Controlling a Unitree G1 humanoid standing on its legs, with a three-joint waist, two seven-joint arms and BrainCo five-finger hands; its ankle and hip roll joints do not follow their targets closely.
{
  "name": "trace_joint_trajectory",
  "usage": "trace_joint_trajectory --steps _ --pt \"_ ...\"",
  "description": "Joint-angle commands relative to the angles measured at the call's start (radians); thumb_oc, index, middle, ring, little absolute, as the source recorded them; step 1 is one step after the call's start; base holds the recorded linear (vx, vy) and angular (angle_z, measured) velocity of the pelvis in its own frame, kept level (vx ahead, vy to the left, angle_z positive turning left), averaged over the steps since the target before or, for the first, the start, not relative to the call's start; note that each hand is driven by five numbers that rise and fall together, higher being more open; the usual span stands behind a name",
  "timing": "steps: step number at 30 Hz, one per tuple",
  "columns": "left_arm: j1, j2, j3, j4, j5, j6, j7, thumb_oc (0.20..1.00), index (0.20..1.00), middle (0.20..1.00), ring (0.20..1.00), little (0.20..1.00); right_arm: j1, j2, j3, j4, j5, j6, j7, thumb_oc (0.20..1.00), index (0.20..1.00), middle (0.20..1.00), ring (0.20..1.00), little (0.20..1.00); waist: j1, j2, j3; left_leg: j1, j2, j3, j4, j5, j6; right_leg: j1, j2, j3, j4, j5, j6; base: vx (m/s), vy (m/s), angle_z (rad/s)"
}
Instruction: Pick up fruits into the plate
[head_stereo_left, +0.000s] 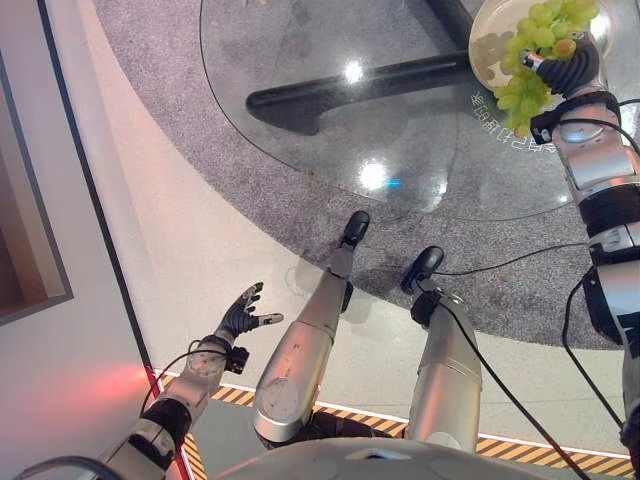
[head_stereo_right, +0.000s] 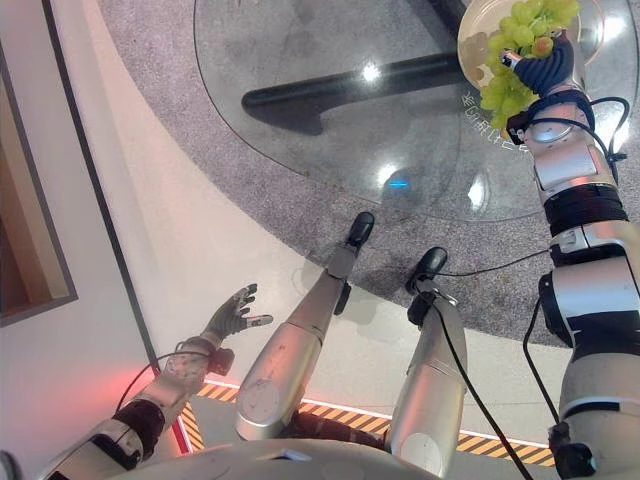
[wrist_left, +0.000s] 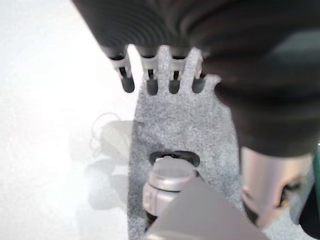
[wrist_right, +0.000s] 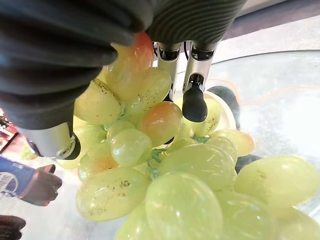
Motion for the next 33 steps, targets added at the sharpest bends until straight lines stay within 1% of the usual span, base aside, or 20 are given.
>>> trace_joint_trajectory --steps 1,4,7,11,15,25,30,33 --pt "0.102 0.019 0.014 -0.009 -0.043 -0.021 -0.013 1.000 1.000 1.000 1.000 1.000 -0.049 -0.101 0.047 -0.105 -0.028 -0.055 -0.027 0.200 0.200 0.200 0.200 0.200 -0.008 0.032 -0.023 0.045 -0.036 0.063 0.150 -0.220 0.068 0.061 0.051 -0.029 -0.092 0.067 0.041 0.04 0.038 0.00" --pt "0.107 0.017 0.028 0.005 -0.046 -0.024 -0.030 1.000 1.000 1.000 1.000 1.000 -0.042 -0.108 0.040 -0.135 -0.042 -0.063 -0.022 0.200 0.200 0.200 0.200 0.200 -0.015 0.029 -0.023 0.074 -0.037 0.065 0.141 -0.222 0.067 0.088 0.051 -0.025 -0.106 0.070 0.044 0.04 0.045 -0.01" --pt "0.108 0.014 0.032 0.018 -0.045 -0.028 -0.037 1.000 1.000 1.000 1.000 1.000 -0.048 -0.110 0.039 -0.142 -0.055 -0.057 -0.017 0.200 0.200 0.200 0.200 0.200 -0.017 0.028 -0.023 0.092 -0.039 0.067 0.138 -0.224 0.066 0.107 0.052 -0.021 -0.114 0.070 0.044 0.04 0.038 -0.04" --pt "0.113 0.015 0.037 0.031 -0.046 -0.038 -0.052 1.000 1.000 1.000 1.000 1.000 -0.090 -0.120 0.066 -0.117 -0.066 -0.026 -0.024 0.200 0.200 0.200 0.200 0.200 -0.009 0.032 -0.023 0.119 -0.043 0.065 0.139 -0.229 0.068 0.138 0.044 -0.020 -0.116 0.067 0.046 0.05 0.025 -0.08" --pt "0.118 0.024 0.036 0.023 -0.043 -0.034 -0.061 1.000 1.000 1.000 1.000 1.000 -0.135 -0.130 0.091 -0.074 -0.055 -0.008 -0.025 0.200 0.200 0.200 0.200 0.200 -0.001 0.039 -0.023 0.130 -0.049 0.063 0.136 -0.228 0.070 0.153 0.038 -0.025 -0.121 0.067 0.048 0.00 0.000 0.00" --pt "0.130 0.030 0.041 0.030 -0.036 -0.031 -0.070 1.000 1.000 1.000 1.000 1.000 -0.176 -0.137 0.140 -0.006 -0.059 0.029 -0.030 0.200 0.200 0.200 0.200 0.200 0.014 0.048 -0.023 0.135 -0.052 0.059 0.127 -0.222 0.071 0.167 0.031 -0.036 -0.129 0.066 0.045 0.00 0.000 0.00" --pt "0.132 0.035 0.033 0.016 -0.034 -0.026 -0.075 1.000 1.000 1.000 1.000 1.000 -0.211 -0.140 0.174 0.033 -0.081 0.052 -0.050 0.200 0.200 0.200 0.200 0.200 0.025 0.058 -0.023 0.114 -0.057 0.055 0.121 -0.212 0.072 0.149 0.026 -0.047 -0.132 0.071 0.047 0.00 0.001 0.01" --pt "0.140 0.040 0.027 0.019 -0.042 -0.035 -0.082 1.000 1.000 1.000 1.000 1.000 -0.224 -0.143 0.195 0.042 -0.090 0.052 -0.046 0.200 0.200 0.200 0.200 0.200 0.028 0.064 -0.023 0.101 -0.061 0.055 0.126 -0.213 0.074 0.135 0.023 -0.050 -0.126 0.071 0.047 0.01 0.022 0.05"
